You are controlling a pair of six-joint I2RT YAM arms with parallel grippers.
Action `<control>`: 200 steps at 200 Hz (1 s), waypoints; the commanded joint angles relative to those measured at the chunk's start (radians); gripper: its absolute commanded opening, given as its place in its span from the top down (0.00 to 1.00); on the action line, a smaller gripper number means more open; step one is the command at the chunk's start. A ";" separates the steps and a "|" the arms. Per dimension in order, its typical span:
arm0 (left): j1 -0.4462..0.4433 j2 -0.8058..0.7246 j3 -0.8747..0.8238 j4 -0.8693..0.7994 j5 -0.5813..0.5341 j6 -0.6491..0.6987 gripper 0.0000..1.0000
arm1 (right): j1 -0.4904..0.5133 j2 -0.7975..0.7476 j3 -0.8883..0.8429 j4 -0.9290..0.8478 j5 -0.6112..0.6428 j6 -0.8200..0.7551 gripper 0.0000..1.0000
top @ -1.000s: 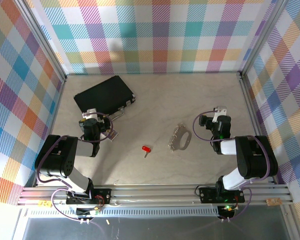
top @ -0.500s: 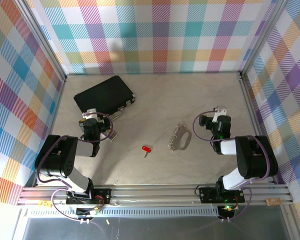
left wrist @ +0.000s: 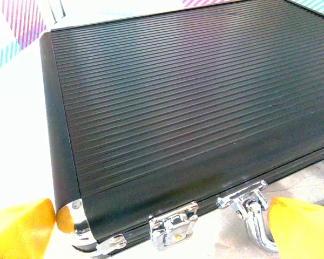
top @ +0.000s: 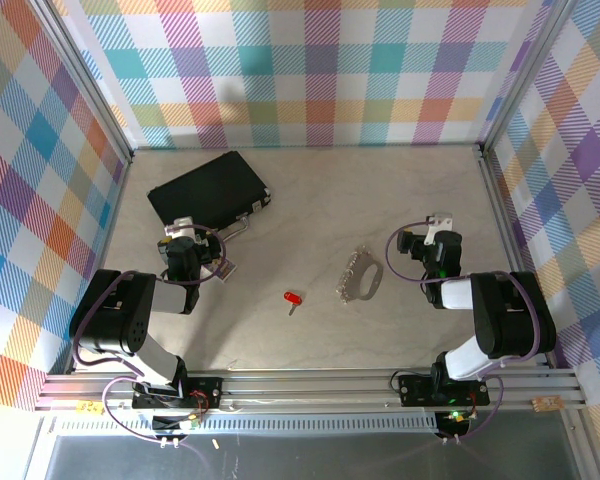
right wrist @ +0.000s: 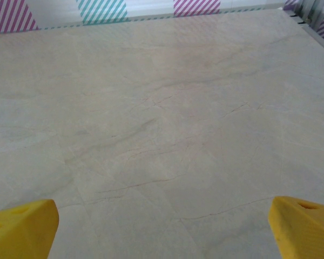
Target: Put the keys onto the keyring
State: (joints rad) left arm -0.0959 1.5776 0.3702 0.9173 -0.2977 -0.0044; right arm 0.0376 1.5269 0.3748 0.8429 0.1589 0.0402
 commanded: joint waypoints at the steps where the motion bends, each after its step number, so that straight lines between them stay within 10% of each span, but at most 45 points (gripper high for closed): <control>1: -0.001 -0.022 0.010 -0.011 -0.023 -0.014 0.00 | 0.008 -0.062 0.017 -0.027 -0.029 -0.025 0.01; 120: -0.041 -0.440 0.149 -0.587 0.105 -0.108 0.00 | 0.059 -0.407 0.175 -0.646 0.014 0.172 0.01; 200: -0.183 -0.635 0.266 -1.069 0.300 -0.357 0.00 | 0.115 -0.561 0.252 -1.064 -0.194 0.351 0.01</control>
State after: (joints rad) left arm -0.2310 0.9771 0.6060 0.0315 -0.1265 -0.2890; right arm 0.1211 0.9634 0.5732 -0.0395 0.0582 0.3359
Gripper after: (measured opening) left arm 0.997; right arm 0.990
